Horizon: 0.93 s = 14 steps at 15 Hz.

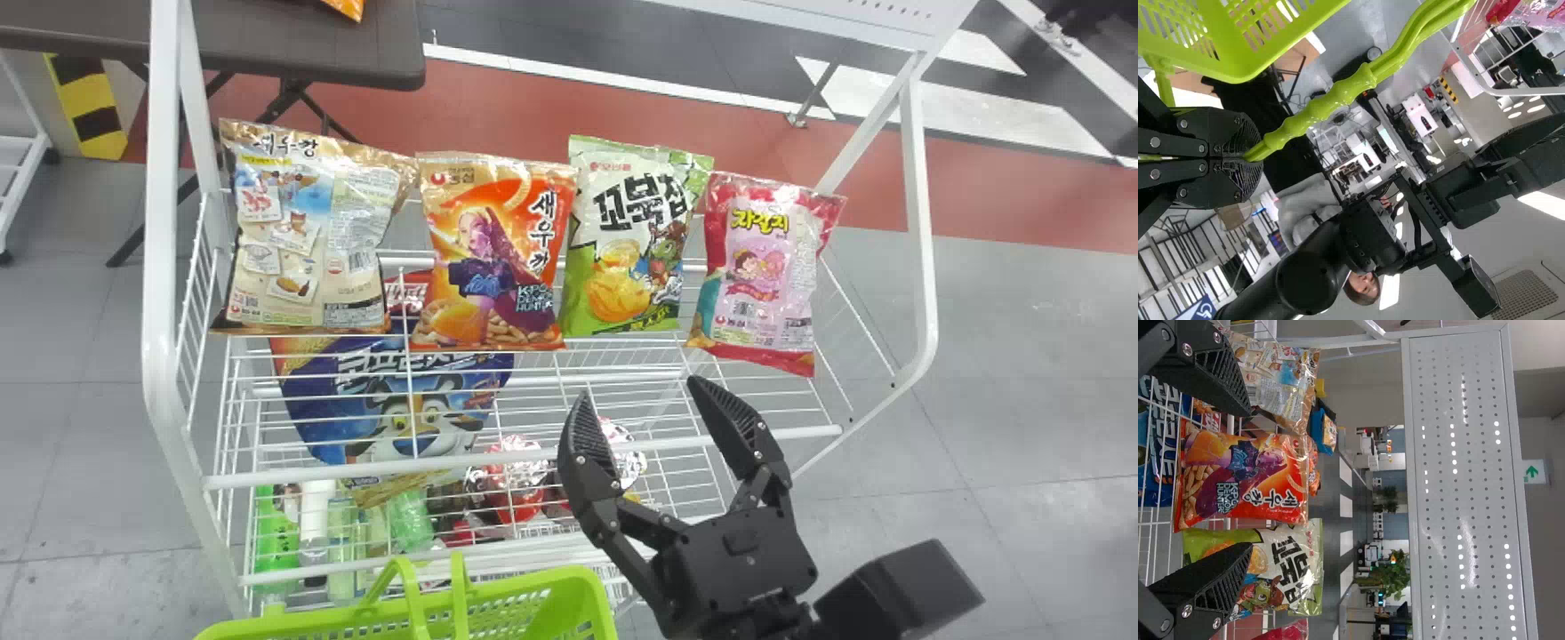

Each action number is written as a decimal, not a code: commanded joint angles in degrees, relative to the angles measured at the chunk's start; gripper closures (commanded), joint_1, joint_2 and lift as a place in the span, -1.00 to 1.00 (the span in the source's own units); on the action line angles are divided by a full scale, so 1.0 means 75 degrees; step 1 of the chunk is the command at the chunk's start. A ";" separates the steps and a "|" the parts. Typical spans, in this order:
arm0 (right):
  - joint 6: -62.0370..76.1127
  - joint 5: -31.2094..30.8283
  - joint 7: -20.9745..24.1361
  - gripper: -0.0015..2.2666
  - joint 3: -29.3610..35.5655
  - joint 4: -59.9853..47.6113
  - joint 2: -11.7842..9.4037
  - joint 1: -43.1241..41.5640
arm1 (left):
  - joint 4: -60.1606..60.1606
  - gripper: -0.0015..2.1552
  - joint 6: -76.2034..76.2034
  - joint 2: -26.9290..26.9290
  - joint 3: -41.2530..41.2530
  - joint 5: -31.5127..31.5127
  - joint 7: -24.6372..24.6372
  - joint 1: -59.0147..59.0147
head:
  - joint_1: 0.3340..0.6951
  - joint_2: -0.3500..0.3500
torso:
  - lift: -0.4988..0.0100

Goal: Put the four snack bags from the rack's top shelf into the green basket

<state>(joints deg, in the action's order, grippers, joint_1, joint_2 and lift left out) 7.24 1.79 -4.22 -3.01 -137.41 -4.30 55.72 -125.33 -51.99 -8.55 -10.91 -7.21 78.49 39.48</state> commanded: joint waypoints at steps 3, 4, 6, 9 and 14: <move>0.0117 -0.0004 0.0000 -0.89 -0.0033 0.0369 0.0011 -0.0491 | -0.0047 0.42 0.0000 -0.0044 -0.0022 0.0024 0.0011 0.0009 | 1.00 -1.00 | 0.96; 0.0094 -0.0004 -0.0024 -0.89 -0.0126 0.0626 0.0011 -0.0890 | -0.0070 0.42 -0.0024 -0.0091 -0.0022 0.0024 0.0011 -0.0003 | 1.00 -1.00 | 0.96; -0.0141 -0.0074 -0.0129 -0.89 -0.0454 0.1236 0.0022 -0.1944 | -0.0082 0.42 -0.0094 -0.0114 -0.0046 0.0071 -0.0024 -0.0003 | 1.00 -1.00 | 0.96; -0.1031 -0.0051 -0.0258 -0.88 -0.1087 0.2419 0.0139 -0.3679 | -0.0106 0.42 -0.0188 -0.0208 -0.0128 0.0094 -0.0036 -0.0085 | 1.00 -1.00 | 0.96; -0.1758 -0.0144 -0.0223 -0.87 -0.1931 0.4623 0.0580 -0.6081 | -0.0094 0.42 -0.0164 -0.0232 -0.0151 0.0106 -0.0024 -0.0097 | 1.00 -0.54 | 0.96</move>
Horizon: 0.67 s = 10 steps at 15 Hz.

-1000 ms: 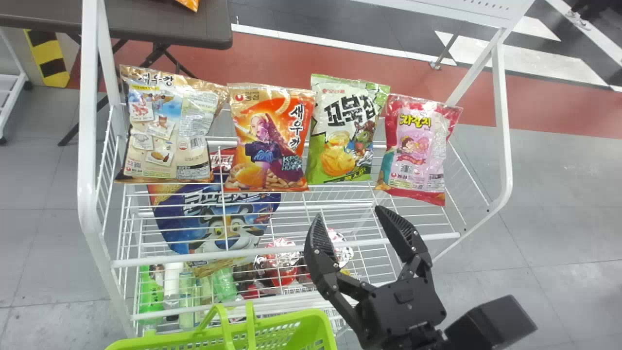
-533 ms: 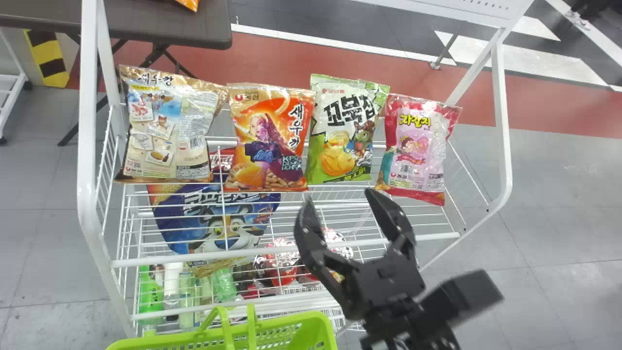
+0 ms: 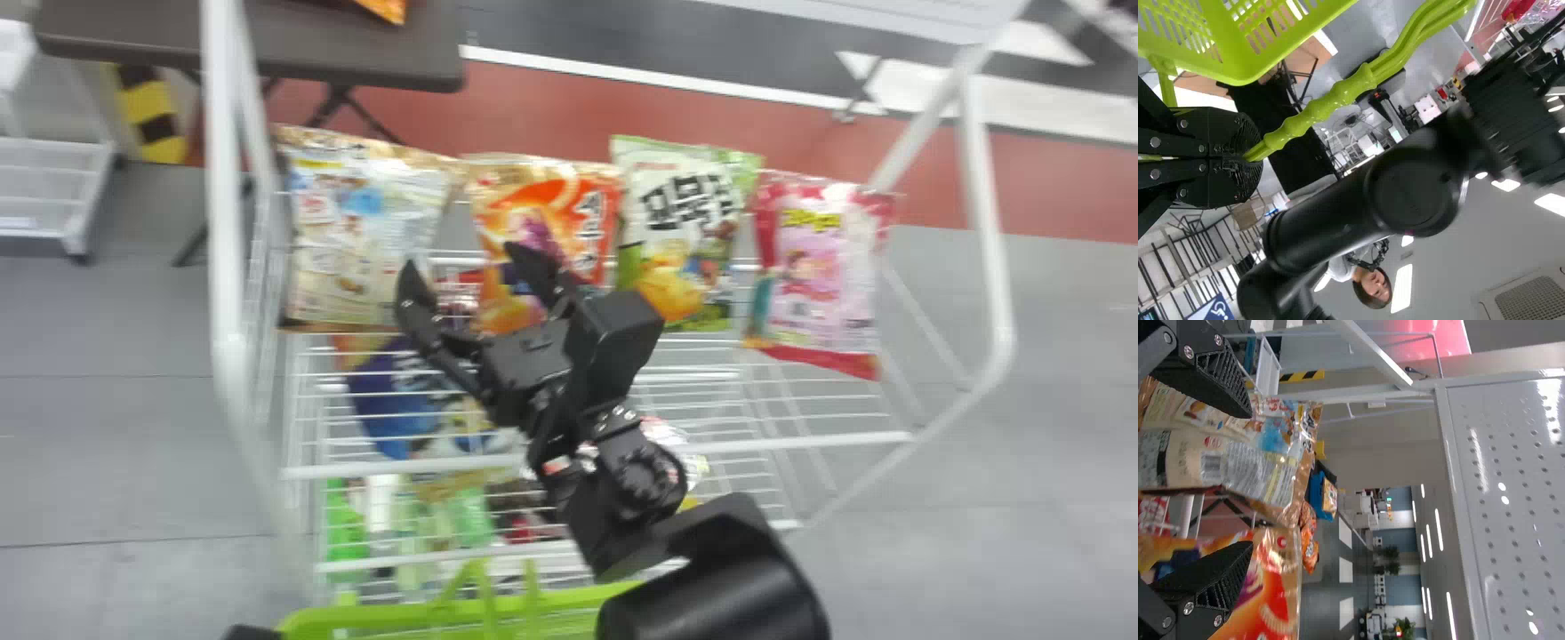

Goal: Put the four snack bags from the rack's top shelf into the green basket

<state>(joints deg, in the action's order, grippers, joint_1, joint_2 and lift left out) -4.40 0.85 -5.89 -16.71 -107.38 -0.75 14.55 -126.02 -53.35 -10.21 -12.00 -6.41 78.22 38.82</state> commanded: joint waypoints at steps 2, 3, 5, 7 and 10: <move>-0.0205 -0.0136 0.0070 -0.87 -0.0396 0.1438 0.0106 -0.1260 | 0.0010 0.42 0.0040 -0.0010 0.0006 0.0000 0.0036 -0.0008 | 1.00 -0.34 | 0.96; -0.0205 -0.0160 0.0070 -0.87 -0.0420 0.1731 0.0106 -0.1448 | 0.0022 0.42 0.0040 -0.0022 -0.0006 0.0000 0.0036 -0.0032 | 1.00 -0.28 | 0.96; -0.0346 -0.0054 0.0070 -0.86 -0.0420 0.2118 0.0106 -0.1799 | 0.0115 0.42 0.0064 -0.0127 -0.0111 -0.0036 0.0048 -0.0172 | 1.00 -0.20 | 0.96; -0.0627 -0.0054 0.0070 -0.82 -0.0443 0.2423 0.0106 -0.2116 | 0.0209 0.42 0.0017 -0.0209 -0.0263 -0.0071 0.0060 -0.0371 | 1.00 -0.18 | 0.96; -0.1494 0.0063 -0.0457 -0.29 -0.0443 0.2704 0.0106 -0.2549 | 0.0244 0.42 0.0040 -0.0221 -0.0275 -0.0094 0.0106 -0.0407 | 1.00 -0.18 | 0.96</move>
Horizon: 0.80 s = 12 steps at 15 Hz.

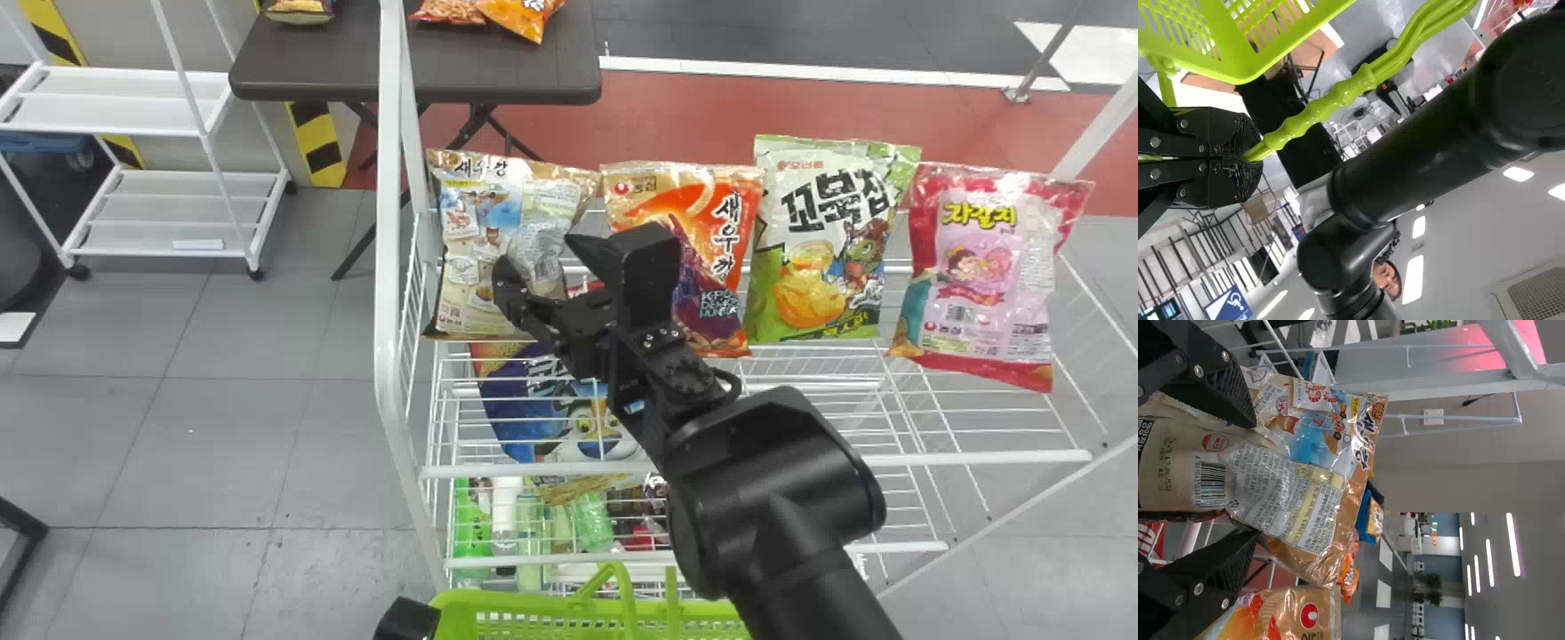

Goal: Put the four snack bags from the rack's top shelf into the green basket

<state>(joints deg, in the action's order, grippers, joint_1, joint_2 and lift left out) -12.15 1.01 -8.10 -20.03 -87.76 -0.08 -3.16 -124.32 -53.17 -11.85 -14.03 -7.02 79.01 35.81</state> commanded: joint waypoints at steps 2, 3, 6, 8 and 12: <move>-0.0742 0.0030 -0.0548 0.52 -0.0013 0.0077 0.0018 -0.0270 | 0.0006 0.42 0.0016 -0.0014 -0.0004 -0.0013 0.0001 -0.0017 | 1.00 -0.14 | 0.96; -0.0789 -0.0029 -0.0537 0.83 -0.0084 0.0018 0.0018 -0.0235 | 0.0006 0.42 0.0016 -0.0014 -0.0004 -0.0013 0.0012 -0.0006 | 1.00 -0.10 | 0.96; -0.1164 -0.0158 -0.0689 0.88 -0.0095 -0.1001 0.0018 0.0362 | 0.0030 0.42 0.0016 -0.0014 -0.0004 -0.0024 0.0024 -0.0006 | 1.00 -0.07 | 0.96; -0.1422 -0.0357 -0.0795 0.88 0.0034 -0.2243 0.0018 0.1124 | 0.0065 0.42 0.0016 -0.0002 0.0031 -0.0071 0.0012 -0.0006 | 1.00 -0.03 | 0.96; -0.2524 -0.0451 -0.0748 0.88 0.0537 -0.4798 -0.0141 0.2519 | 0.0205 0.42 -0.0030 0.0068 0.0242 -0.0352 0.0036 -0.0170 | 1.00 -0.12 | 0.96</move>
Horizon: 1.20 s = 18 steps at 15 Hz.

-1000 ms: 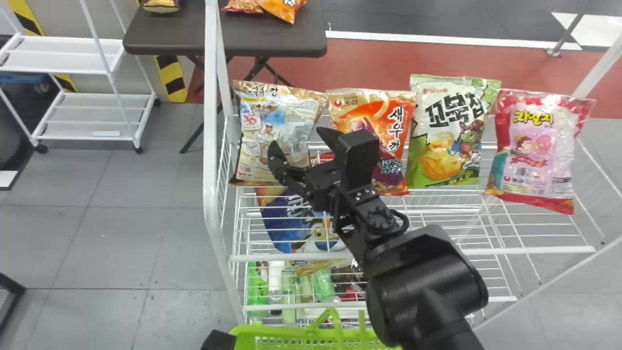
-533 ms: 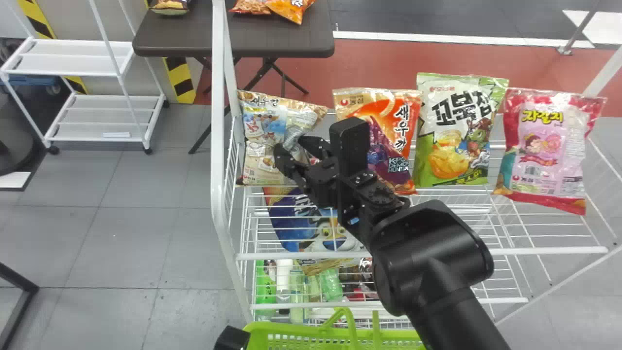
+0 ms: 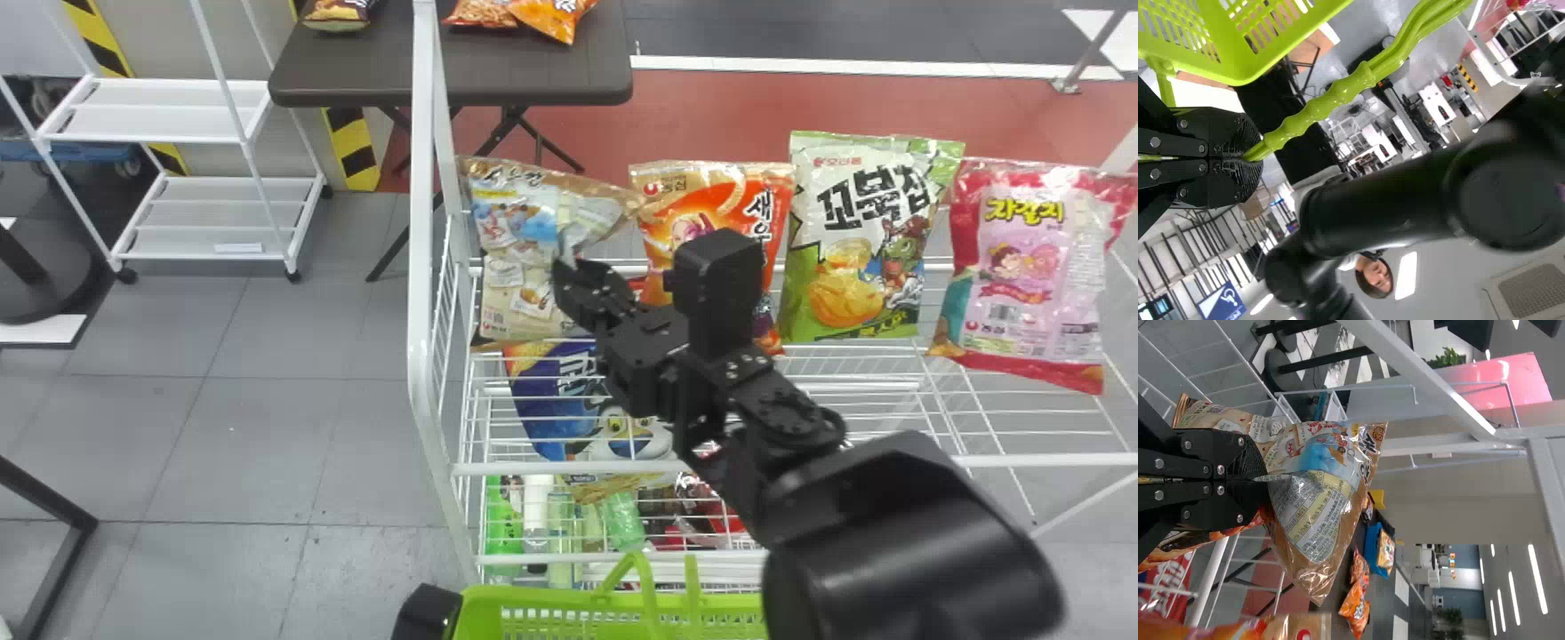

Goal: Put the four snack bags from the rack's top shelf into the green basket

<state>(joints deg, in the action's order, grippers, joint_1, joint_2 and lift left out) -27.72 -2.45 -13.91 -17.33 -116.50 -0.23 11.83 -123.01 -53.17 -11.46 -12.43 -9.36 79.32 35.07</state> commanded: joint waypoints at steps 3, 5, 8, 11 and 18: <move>-0.1596 0.0174 0.0097 0.88 0.1174 -0.3333 -0.0719 0.1974 | 0.0054 0.42 -0.0101 0.0028 0.0075 -0.0041 -0.0088 -0.0223 | 1.00 -0.38 | 0.96; -0.2487 0.0221 0.0062 0.88 0.2018 -0.4576 -0.0965 0.2982 | 0.0066 0.42 -0.0124 0.0063 0.0157 -0.0052 -0.0088 -0.0246 | 1.00 -0.65 | 0.96; -0.3495 0.0420 -0.0384 0.88 0.3131 -0.5607 -0.0989 0.4212 | 0.0066 0.42 -0.0124 0.0122 0.0309 -0.0099 -0.0088 -0.0258 | 1.00 -1.00 | 0.96; -0.5792 0.0620 -0.1380 0.88 0.3671 -0.6122 -0.0731 0.4482 | 0.0066 0.42 -0.0031 0.0297 0.0532 -0.0088 -0.0099 -0.0071 | 1.00 -1.00 | 0.96; -0.8315 0.1112 -0.2446 0.88 0.3706 -0.6111 -0.0555 0.4669 | 0.0007 0.42 0.0016 0.0379 0.0497 -0.0088 -0.0170 -0.0036 | 1.00 -1.00 | 0.96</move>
<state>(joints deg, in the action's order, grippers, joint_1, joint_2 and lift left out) -89.22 5.77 -32.28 11.48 -163.34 -4.07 46.90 -122.87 -53.05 -8.68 -8.52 -10.02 78.14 34.79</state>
